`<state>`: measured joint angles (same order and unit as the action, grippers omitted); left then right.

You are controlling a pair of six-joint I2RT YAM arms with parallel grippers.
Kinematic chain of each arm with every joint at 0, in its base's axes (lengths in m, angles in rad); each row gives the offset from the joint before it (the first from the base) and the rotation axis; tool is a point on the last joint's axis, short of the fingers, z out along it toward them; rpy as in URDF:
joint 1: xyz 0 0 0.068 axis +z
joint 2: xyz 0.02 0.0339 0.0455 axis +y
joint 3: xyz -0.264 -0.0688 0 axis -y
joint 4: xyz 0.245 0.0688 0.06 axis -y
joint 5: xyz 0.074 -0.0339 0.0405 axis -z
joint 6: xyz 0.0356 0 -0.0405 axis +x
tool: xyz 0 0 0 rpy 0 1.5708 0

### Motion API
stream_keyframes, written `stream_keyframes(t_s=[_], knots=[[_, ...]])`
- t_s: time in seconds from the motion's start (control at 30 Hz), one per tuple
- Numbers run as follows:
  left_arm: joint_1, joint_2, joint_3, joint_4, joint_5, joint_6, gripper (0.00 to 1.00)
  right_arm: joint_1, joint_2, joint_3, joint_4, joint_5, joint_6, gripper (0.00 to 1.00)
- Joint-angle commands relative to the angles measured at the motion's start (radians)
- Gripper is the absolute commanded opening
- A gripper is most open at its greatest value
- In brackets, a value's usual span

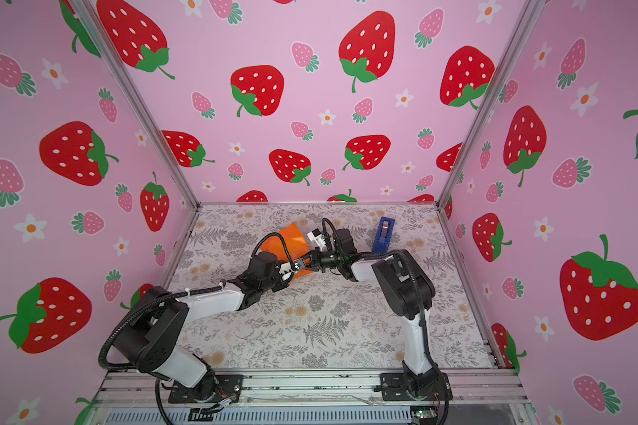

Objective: Wrap a gift box in wrapping paper
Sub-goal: Stick the wrapping paper to the gift box.

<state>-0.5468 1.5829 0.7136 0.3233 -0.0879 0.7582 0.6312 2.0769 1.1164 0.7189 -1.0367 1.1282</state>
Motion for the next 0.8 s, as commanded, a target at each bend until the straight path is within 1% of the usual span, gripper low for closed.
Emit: stream_keyframes(t_s=[0.0, 0.23, 0.27, 0.37, 0.5, 0.57, 0.63, 0.77], knots=[[0.007, 0.040, -0.010, -0.130, 0.017, 0.001, 0.35, 0.010, 0.046, -0.006, 0.046, 0.006, 0.120, 0.00], [0.008, 0.037, -0.009, -0.131, 0.017, 0.002, 0.35, 0.012, 0.049, -0.017, 0.029, 0.006, 0.181, 0.00], [0.008, 0.039, -0.010, -0.131, 0.017, 0.003, 0.35, 0.011, 0.045, -0.017, 0.017, 0.007, 0.182, 0.05], [0.008, 0.038, -0.010, -0.132, 0.015, 0.003, 0.35, 0.012, 0.041, -0.018, -0.013, 0.010, 0.189, 0.14], [0.008, 0.037, -0.010, -0.134, 0.014, 0.004, 0.35, 0.013, 0.022, -0.017, -0.062, 0.011, 0.183, 0.16], [0.007, 0.037, -0.009, -0.135, 0.014, 0.005, 0.35, 0.012, 0.012, -0.017, -0.084, 0.012, 0.182, 0.21], [0.008, 0.036, -0.009, -0.135, 0.015, 0.004, 0.34, 0.012, 0.003, -0.020, -0.105, 0.016, 0.179, 0.24], [0.009, 0.037, -0.010, -0.135, 0.016, 0.004, 0.34, 0.012, -0.010, -0.023, -0.120, 0.020, 0.183, 0.32]])
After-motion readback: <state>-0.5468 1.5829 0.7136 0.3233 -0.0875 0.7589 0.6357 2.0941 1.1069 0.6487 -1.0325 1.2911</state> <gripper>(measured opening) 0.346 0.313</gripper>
